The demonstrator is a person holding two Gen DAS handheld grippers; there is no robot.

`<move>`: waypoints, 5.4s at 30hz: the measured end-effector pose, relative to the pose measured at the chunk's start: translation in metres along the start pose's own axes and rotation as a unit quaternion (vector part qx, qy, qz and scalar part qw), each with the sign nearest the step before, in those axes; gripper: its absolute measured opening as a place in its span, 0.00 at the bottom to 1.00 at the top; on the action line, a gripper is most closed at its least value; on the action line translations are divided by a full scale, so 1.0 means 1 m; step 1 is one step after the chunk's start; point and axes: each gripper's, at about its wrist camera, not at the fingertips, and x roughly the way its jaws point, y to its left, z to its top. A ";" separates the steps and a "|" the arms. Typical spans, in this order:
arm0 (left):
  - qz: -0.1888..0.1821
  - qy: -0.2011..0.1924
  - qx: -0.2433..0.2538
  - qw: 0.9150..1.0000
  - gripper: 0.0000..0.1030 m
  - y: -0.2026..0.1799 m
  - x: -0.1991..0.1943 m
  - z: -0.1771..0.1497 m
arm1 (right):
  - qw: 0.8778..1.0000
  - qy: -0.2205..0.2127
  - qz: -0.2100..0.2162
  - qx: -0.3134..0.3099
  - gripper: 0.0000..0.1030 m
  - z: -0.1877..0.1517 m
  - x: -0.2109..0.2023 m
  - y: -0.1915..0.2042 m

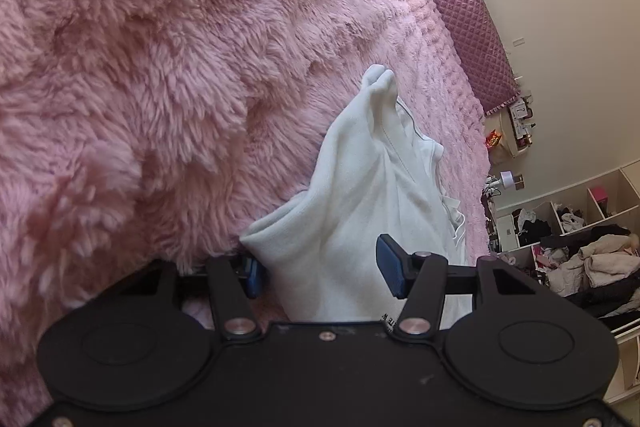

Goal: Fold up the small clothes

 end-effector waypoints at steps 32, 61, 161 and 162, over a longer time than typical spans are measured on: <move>0.033 -0.051 0.091 0.994 0.11 -0.097 0.005 -0.012 | 0.992 0.024 0.087 0.084 0.07 0.005 -0.005 -0.041; -0.153 0.184 0.218 0.946 0.44 -0.245 0.147 -0.145 | 0.979 -0.075 0.004 0.187 0.31 0.039 -0.075 -0.223; -0.069 0.235 0.269 0.932 0.33 -0.196 0.113 -0.142 | 0.992 -0.102 0.042 0.062 0.25 0.034 -0.077 -0.195; -0.051 0.239 0.272 0.931 0.33 -0.193 0.122 -0.146 | 0.993 -0.093 0.032 0.059 0.25 0.033 -0.069 -0.195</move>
